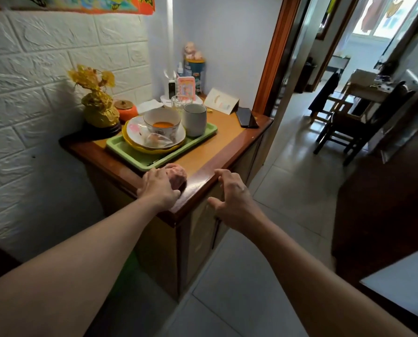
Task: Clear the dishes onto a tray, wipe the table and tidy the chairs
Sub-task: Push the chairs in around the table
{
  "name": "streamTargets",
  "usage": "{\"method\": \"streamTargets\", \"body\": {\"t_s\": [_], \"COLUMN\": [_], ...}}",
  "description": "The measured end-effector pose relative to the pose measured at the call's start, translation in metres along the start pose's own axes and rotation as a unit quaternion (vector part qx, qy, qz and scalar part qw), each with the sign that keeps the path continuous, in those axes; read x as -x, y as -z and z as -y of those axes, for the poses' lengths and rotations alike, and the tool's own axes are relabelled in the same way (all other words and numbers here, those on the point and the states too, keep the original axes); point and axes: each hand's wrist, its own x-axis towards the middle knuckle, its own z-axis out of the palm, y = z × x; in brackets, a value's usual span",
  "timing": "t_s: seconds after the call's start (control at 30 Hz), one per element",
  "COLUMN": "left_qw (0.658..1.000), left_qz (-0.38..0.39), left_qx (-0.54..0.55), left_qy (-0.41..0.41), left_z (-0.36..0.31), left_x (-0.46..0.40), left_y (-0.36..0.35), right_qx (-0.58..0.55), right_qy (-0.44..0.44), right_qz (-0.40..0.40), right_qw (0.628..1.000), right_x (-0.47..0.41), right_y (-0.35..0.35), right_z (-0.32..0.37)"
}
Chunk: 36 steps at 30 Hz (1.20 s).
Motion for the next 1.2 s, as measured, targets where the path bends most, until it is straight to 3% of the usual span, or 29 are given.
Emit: {"method": "streamTargets", "body": {"t_s": [0.1,0.2,0.53,0.63,0.9,1.2], "left_qw": [1.000,0.997,0.965,0.954,0.914,0.840], "left_qz": [-0.019,-0.014,0.134,0.145,0.196,0.266], "left_qx": [-0.014,-0.035,-0.051,-0.062,-0.079,-0.077], "left_qy": [-0.006,-0.063,-0.220,-0.255,-0.346,-0.466], "left_z": [-0.012,-0.032,-0.125,-0.154,-0.236,-0.340], "left_x": [0.017,0.039,0.111,0.143,0.246,0.390], "left_y": [-0.001,-0.004,-0.043,-0.059,-0.108,-0.185], "right_qx": [0.009,0.019,0.070,0.061,0.039,0.046], "right_qy": [-0.011,-0.025,-0.116,-0.150,-0.214,-0.321], "right_qz": [-0.008,-0.024,-0.125,-0.136,-0.203,-0.290], "right_qw": [1.000,0.999,0.983,0.977,0.955,0.900], "right_x": [0.009,0.023,0.116,0.150,0.273,0.436], "right_y": [0.007,0.019,0.082,0.101,0.167,0.238], "right_z": [-0.002,-0.006,-0.051,-0.066,-0.113,-0.188]}}
